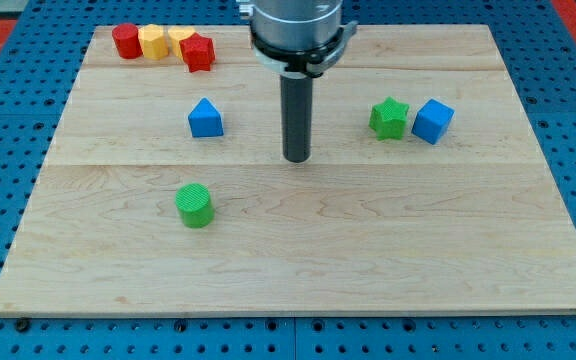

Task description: Push the green circle into the green star

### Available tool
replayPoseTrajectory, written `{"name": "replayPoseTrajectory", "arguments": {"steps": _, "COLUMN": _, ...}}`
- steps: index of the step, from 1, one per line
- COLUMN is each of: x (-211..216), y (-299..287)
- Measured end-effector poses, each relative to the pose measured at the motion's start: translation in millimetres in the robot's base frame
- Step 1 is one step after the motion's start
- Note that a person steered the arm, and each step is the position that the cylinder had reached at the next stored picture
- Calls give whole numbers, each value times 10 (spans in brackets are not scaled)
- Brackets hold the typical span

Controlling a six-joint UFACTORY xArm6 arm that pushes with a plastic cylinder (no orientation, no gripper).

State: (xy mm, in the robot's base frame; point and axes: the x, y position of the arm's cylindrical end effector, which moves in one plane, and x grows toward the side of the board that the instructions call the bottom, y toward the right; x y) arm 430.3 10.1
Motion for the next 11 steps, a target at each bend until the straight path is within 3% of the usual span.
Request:
{"name": "replayPoseTrajectory", "arguments": {"steps": 3, "x": 935, "y": -914}}
{"name": "replayPoseTrajectory", "arguments": {"steps": 4, "x": 1429, "y": -1270}}
{"name": "replayPoseTrajectory", "arguments": {"steps": 5, "x": 1127, "y": -1689}}
{"name": "replayPoseTrajectory", "arguments": {"steps": 7, "x": 649, "y": -462}}
{"name": "replayPoseTrajectory", "arguments": {"steps": 8, "x": 774, "y": -1108}}
{"name": "replayPoseTrajectory", "arguments": {"steps": 9, "x": 374, "y": -769}}
{"name": "replayPoseTrajectory", "arguments": {"steps": 10, "x": -115, "y": 171}}
{"name": "replayPoseTrajectory", "arguments": {"steps": 11, "x": -176, "y": 735}}
